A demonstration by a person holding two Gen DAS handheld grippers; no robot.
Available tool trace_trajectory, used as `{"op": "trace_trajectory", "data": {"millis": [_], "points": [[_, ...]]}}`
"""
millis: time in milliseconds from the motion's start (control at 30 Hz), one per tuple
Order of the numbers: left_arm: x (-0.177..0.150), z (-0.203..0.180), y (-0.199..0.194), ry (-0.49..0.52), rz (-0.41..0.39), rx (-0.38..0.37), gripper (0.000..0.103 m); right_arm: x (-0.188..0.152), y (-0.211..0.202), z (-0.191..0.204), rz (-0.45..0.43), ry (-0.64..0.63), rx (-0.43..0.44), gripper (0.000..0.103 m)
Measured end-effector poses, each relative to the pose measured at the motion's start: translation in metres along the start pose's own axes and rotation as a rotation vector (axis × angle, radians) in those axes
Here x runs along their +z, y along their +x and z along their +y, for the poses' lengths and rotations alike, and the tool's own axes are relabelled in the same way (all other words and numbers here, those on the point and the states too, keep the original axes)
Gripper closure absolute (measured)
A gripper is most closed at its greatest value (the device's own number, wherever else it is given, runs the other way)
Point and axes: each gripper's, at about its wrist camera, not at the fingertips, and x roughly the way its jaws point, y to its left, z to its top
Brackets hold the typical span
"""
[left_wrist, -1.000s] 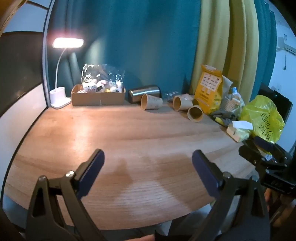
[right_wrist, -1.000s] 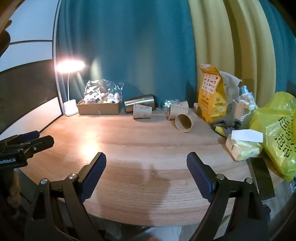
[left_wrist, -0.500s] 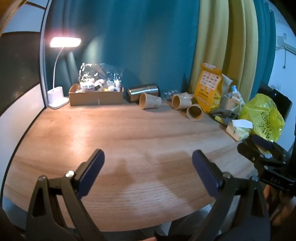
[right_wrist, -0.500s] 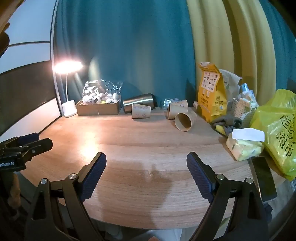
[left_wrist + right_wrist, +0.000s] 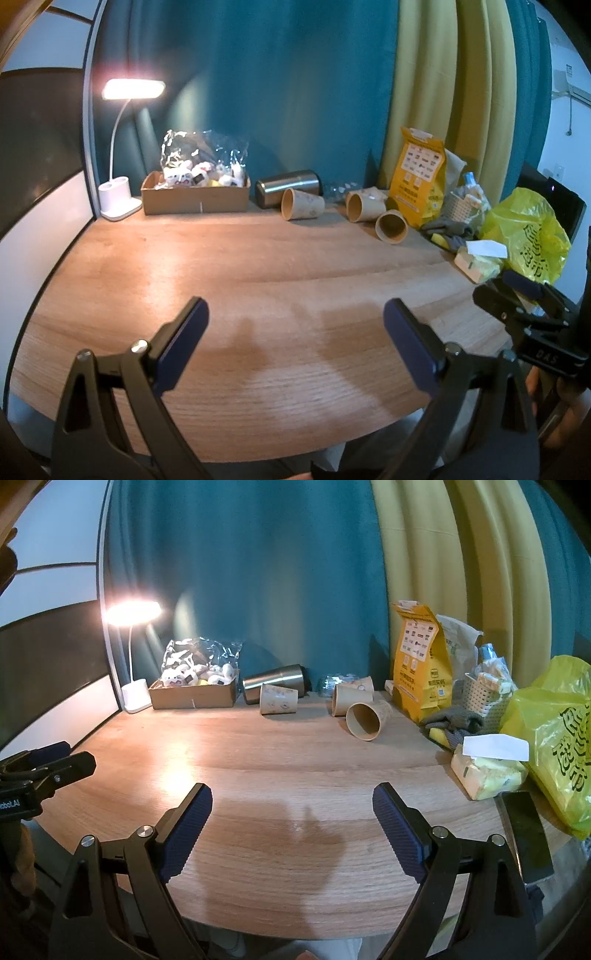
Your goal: Flip cup upside down
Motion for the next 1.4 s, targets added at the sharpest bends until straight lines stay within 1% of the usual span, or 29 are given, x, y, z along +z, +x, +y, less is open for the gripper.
{"op": "trace_trajectory", "data": {"millis": [267,1400], "points": [[0.0009,0.0009,-0.0019,-0.001,-0.005,-0.004,0.006,0.0023,0.0031,-0.0073,0.003,0.000,-0.005,0.012],[0.0046,0.0003,-0.0091,-0.002,-0.017,-0.006,0.006,0.0073,-0.0011,-0.0040,0.002,-0.002,-0.014,0.012]]}}
